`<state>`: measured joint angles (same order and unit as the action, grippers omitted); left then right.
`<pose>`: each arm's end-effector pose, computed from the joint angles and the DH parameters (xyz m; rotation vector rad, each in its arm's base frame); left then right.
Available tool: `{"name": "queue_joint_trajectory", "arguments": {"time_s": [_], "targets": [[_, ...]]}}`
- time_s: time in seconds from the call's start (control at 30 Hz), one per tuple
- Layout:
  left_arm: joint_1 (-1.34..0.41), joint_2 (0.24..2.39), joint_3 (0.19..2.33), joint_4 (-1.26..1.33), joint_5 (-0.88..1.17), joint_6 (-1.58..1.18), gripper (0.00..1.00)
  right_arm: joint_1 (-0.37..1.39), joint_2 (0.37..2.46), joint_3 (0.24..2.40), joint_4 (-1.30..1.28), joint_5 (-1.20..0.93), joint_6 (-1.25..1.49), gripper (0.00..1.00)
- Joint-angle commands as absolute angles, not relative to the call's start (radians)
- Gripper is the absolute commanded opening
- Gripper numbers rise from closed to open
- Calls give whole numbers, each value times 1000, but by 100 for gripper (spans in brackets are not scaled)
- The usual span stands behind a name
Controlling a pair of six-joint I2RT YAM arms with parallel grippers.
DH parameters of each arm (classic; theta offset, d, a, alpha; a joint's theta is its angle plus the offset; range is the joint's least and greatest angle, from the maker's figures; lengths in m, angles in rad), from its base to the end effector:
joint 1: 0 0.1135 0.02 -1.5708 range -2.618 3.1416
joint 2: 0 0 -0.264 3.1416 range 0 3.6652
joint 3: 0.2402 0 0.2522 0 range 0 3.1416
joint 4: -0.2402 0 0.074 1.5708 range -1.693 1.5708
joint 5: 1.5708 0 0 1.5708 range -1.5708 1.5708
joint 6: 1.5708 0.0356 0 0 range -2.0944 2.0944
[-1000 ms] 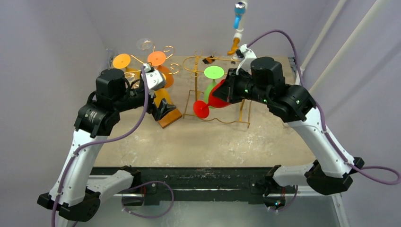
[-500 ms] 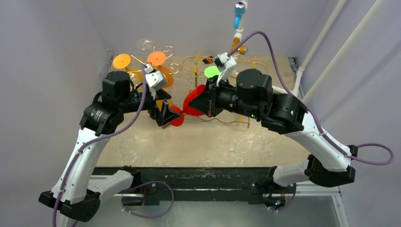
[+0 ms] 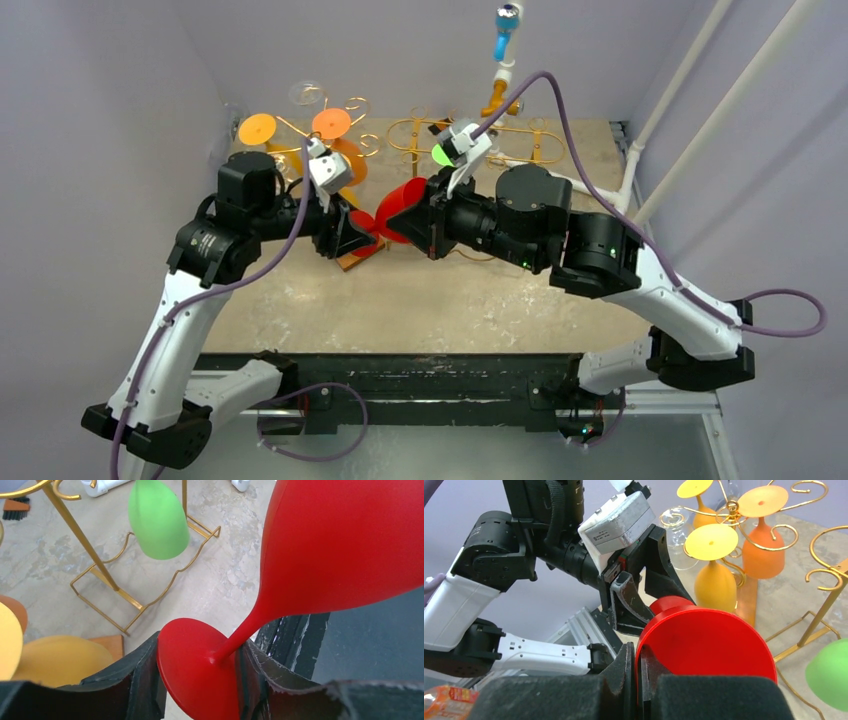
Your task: Place the wine glass upside down on the wine glass rack
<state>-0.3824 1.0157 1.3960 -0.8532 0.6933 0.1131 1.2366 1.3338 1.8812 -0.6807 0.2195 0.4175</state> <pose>0.1551 -0.0869 0.4383 0.9125 1.8179 -0.8741 0.0873 0.2277 0.5344 -0.5595 1.7262 1.0282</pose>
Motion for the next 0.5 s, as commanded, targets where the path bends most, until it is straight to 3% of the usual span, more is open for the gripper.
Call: {"name": "queue_joint_trajectory", "arguments": {"time_s": [0.0,0.07,0.1,0.27,0.47], "targets": [[-380,1019,1443,-837,724,137,26,1270,1298,1864,-600,281,360,0],[-380,1026,1450,-839,726,147,9,1276,1286,1839,-574,271,353,0],[-380,1030,1454,-841,722,153,1,1276,1280,1827,-564,267,354,5],[-380,1022,1475,-861,683,233,0,1276,1238,1765,-565,240,380,55],[-380,984,1488,-853,637,346,0,1276,1113,1676,-599,238,440,63]]}}
